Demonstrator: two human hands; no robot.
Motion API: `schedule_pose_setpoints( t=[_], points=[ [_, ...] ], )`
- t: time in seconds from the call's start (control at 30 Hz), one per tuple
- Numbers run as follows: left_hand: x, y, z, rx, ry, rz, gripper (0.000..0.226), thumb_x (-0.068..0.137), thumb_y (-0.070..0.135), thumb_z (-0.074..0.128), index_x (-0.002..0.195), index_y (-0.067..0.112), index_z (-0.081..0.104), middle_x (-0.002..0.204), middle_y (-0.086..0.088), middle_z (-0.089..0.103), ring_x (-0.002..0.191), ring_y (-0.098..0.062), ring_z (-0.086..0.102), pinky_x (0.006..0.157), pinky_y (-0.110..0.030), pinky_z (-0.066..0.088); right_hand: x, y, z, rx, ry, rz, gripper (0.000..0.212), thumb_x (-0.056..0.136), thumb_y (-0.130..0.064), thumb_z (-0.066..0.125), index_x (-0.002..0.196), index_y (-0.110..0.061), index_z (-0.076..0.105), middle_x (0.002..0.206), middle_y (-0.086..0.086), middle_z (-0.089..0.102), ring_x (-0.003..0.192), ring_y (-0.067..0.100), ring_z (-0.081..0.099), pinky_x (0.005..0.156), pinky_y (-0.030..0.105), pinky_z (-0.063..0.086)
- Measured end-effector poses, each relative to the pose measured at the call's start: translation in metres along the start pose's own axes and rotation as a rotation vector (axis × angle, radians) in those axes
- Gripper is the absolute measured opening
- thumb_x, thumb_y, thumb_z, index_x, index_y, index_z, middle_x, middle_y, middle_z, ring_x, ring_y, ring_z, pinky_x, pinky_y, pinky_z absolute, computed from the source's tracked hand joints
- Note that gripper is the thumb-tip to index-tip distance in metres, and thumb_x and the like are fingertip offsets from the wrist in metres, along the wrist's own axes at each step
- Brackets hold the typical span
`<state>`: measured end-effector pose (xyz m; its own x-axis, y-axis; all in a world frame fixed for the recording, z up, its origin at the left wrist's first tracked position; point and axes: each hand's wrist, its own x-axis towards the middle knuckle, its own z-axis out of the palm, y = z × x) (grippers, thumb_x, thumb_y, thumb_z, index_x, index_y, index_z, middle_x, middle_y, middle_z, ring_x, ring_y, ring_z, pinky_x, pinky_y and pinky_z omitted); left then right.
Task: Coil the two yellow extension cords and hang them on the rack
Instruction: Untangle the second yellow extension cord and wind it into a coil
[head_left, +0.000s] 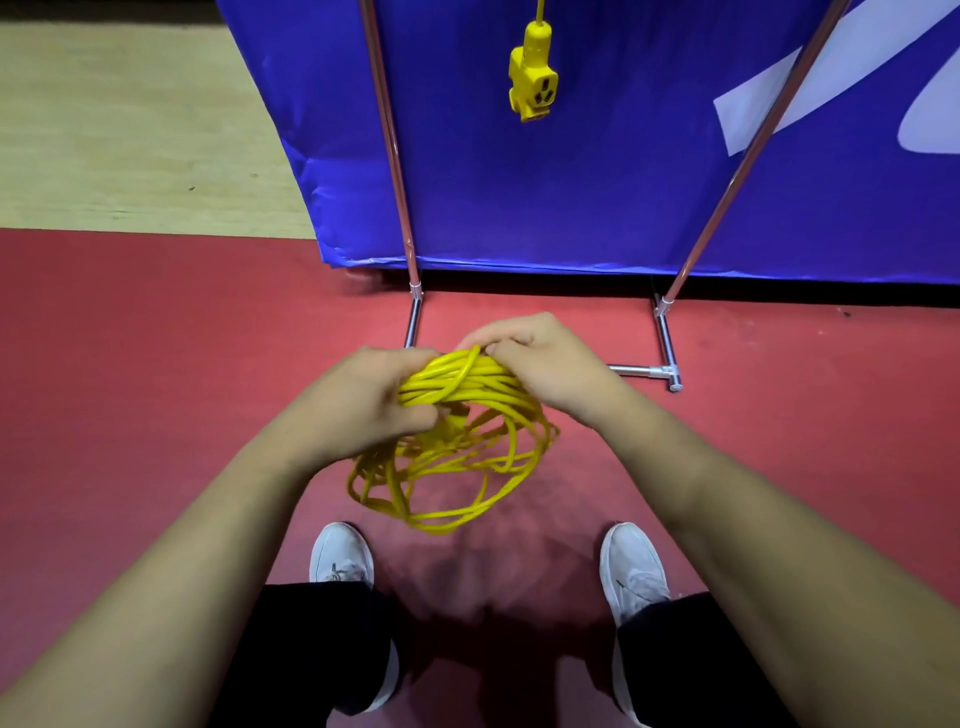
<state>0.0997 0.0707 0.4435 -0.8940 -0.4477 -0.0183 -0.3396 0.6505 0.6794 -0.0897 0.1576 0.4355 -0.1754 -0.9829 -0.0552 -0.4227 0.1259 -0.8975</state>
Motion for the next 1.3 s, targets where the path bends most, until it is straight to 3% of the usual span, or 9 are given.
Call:
schedule_pose_setpoints(
  t=[0.1,0.17,0.27,0.47,0.57,0.8,0.93,1.1,1.3],
  points=[
    [0.002,-0.001,0.007,-0.036,0.145,-0.019,0.025,0.067,0.033,0.061,0.086,0.016,0.064,0.102,0.002,0.055,0.096,-0.003,0.054,0.084,-0.015,0.04,0.003,-0.004,-0.002,0.253,-0.009,0.136,0.046,0.085,-0.036,0.055,0.091,0.009,0.066,0.085,0.009,0.064,0.08,0.015,0.055,0.078,0.033,0.043],
    [0.003,0.002,0.009,-0.056,0.164,-0.067,0.022,0.07,0.027,0.063,0.088,0.015,0.064,0.097,0.002,0.065,0.09,-0.004,0.058,0.081,-0.017,0.043,0.004,-0.002,-0.003,0.32,-0.037,0.181,0.063,0.082,-0.051,0.055,0.095,0.01,0.062,0.084,0.013,0.062,0.079,0.02,0.054,0.078,0.037,0.043],
    [0.005,0.007,0.01,-0.119,0.137,-0.156,0.015,0.076,0.008,0.066,0.087,0.017,0.063,0.069,0.0,0.071,0.057,-0.003,0.059,0.056,-0.018,0.043,0.001,0.0,-0.005,0.299,-0.048,0.17,0.055,0.087,-0.048,0.052,0.098,0.003,0.068,0.099,0.026,0.07,0.084,0.022,0.06,0.084,0.046,0.05],
    [0.008,0.007,0.009,-0.173,0.209,-0.258,0.013,0.071,0.02,0.061,0.084,0.02,0.061,0.064,0.001,0.07,0.055,-0.008,0.062,0.051,-0.024,0.045,-0.009,0.01,0.0,-0.155,0.146,-0.114,0.038,0.086,-0.032,0.06,0.121,-0.019,0.055,0.118,0.01,0.052,0.108,0.014,0.054,0.098,0.033,0.045],
    [0.01,0.009,0.008,-0.234,0.266,-0.299,0.012,0.079,0.006,0.061,0.083,0.017,0.06,0.062,-0.005,0.07,0.041,0.0,0.052,0.042,-0.016,0.036,-0.016,0.012,0.008,-0.323,0.273,-0.252,0.037,0.079,-0.029,0.065,0.113,-0.018,0.056,0.108,-0.001,0.046,0.095,0.009,0.05,0.087,0.029,0.046],
    [0.014,0.013,0.001,-0.258,0.353,-0.423,0.015,0.079,0.004,0.057,0.081,0.019,0.06,0.062,-0.011,0.069,0.035,-0.002,0.048,0.038,-0.015,0.035,-0.011,0.033,0.035,-0.315,0.418,0.011,0.027,0.078,-0.032,0.07,0.094,-0.016,0.055,0.088,0.002,0.057,0.081,0.022,0.058,0.078,0.043,0.05],
    [0.012,0.015,0.001,-0.352,0.367,-0.457,0.016,0.08,0.001,0.056,0.082,0.016,0.061,0.063,-0.016,0.066,0.032,-0.003,0.046,0.035,-0.014,0.032,-0.007,0.044,0.051,-0.262,0.133,0.085,0.059,0.076,-0.039,0.077,0.125,-0.015,0.052,0.118,0.006,0.06,0.113,0.019,0.055,0.093,0.028,0.042],
    [0.012,0.02,0.004,-0.487,0.324,-0.495,0.014,0.082,-0.002,0.055,0.085,0.011,0.06,0.061,-0.014,0.062,0.031,-0.006,0.047,0.034,-0.013,0.031,0.004,0.048,0.067,-0.007,0.319,0.168,0.066,0.066,-0.047,0.082,0.113,-0.019,0.046,0.111,0.002,0.061,0.102,0.019,0.058,0.08,0.028,0.045],
    [0.012,0.023,0.0,-0.661,0.347,-0.519,0.013,0.084,-0.004,0.055,0.096,-0.001,0.06,0.063,-0.015,0.059,0.03,-0.008,0.049,0.033,-0.013,0.032,0.007,0.052,0.073,0.0,0.398,0.135,0.076,0.059,-0.043,0.089,0.123,-0.029,0.05,0.11,-0.007,0.051,0.115,0.008,0.046,0.096,0.023,0.041]
  ],
)
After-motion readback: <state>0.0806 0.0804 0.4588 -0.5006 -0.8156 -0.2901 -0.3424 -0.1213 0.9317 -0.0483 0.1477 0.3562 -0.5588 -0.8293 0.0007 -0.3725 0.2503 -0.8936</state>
